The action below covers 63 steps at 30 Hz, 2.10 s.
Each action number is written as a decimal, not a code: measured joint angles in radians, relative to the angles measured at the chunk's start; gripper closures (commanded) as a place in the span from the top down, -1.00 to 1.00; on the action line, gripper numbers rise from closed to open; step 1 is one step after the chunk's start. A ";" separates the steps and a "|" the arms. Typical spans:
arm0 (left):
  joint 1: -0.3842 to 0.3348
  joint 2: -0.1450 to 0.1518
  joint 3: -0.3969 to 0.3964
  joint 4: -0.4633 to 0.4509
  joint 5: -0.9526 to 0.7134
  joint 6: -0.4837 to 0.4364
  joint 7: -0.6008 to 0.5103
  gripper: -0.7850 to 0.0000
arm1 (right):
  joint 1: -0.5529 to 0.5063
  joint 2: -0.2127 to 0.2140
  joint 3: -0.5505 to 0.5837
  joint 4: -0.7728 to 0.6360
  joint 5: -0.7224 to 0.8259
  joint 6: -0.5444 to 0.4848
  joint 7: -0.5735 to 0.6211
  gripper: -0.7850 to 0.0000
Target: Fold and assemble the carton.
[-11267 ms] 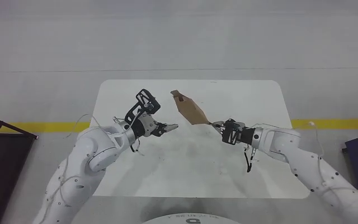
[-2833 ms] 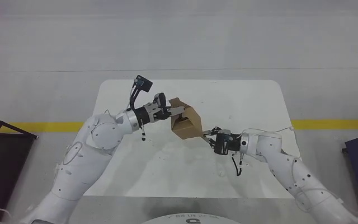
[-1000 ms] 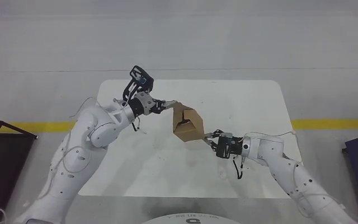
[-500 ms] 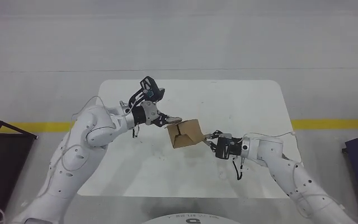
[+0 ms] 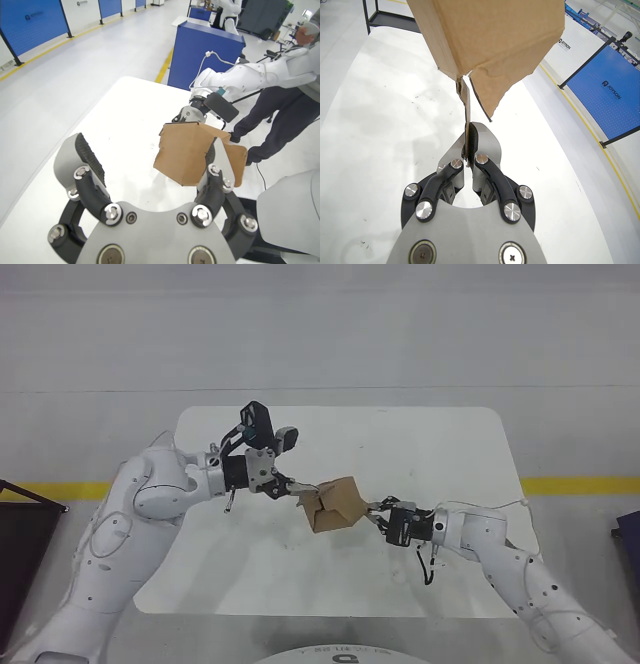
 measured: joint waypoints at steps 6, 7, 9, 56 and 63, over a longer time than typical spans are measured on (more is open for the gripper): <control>-0.018 0.005 0.044 -0.003 -0.027 -0.030 -0.061 1.00 | 0.001 -0.002 0.002 0.014 0.014 -0.007 0.004 -1.00; -0.021 0.005 0.051 -0.002 -0.029 -0.030 -0.067 1.00 | 0.002 -0.002 0.003 0.017 0.018 -0.009 0.010 -1.00; -0.029 0.006 0.066 0.000 -0.028 -0.026 -0.079 1.00 | 0.004 -0.004 0.003 0.022 0.036 -0.018 0.020 -1.00; 0.040 0.021 0.074 -0.085 0.132 0.134 0.034 1.00 | 0.073 -0.037 0.027 -0.034 0.830 0.018 0.869 -1.00; 0.032 0.019 0.105 -0.079 0.134 0.121 0.044 1.00 | 0.085 -0.039 0.029 -0.030 0.951 0.048 0.966 -1.00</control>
